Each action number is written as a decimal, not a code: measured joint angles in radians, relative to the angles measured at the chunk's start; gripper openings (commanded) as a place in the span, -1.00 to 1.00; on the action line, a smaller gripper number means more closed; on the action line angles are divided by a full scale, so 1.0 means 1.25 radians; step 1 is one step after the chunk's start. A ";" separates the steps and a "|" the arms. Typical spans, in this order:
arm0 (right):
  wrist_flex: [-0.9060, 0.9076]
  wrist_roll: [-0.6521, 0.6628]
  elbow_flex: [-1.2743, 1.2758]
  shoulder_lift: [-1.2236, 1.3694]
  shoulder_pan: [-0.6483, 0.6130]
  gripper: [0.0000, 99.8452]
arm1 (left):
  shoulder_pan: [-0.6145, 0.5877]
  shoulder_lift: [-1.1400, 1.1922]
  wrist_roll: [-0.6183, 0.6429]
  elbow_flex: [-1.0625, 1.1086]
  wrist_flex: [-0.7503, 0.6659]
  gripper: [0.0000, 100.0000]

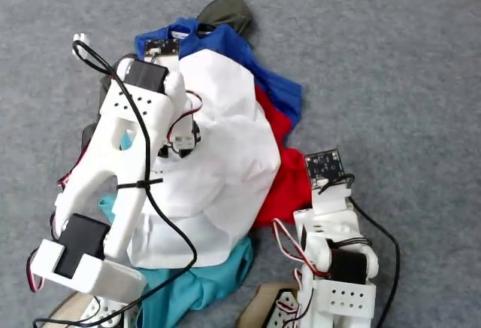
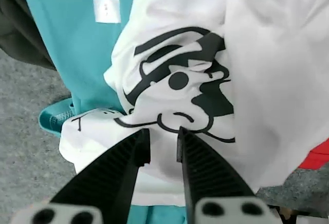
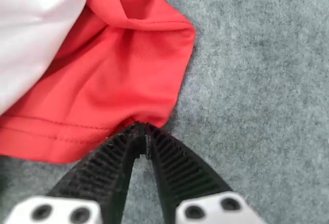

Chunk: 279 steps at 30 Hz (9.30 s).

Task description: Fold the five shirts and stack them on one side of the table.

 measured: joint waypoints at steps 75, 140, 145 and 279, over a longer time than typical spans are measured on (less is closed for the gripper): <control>0.108 -0.123 -1.369 1.585 -0.608 -0.67 | -0.694 -0.001 -0.322 -0.118 0.037 -0.37; -0.076 -0.112 -1.764 1.836 0.261 -0.99 | -0.018 0.188 -0.174 -0.093 -0.331 -0.18; -0.220 -0.146 -1.652 1.847 0.189 -0.99 | -0.023 0.372 -0.168 -0.196 -0.349 -0.21; -0.259 -0.153 -1.523 1.833 0.122 -0.99 | -0.852 0.523 -0.383 -0.995 0.050 -0.28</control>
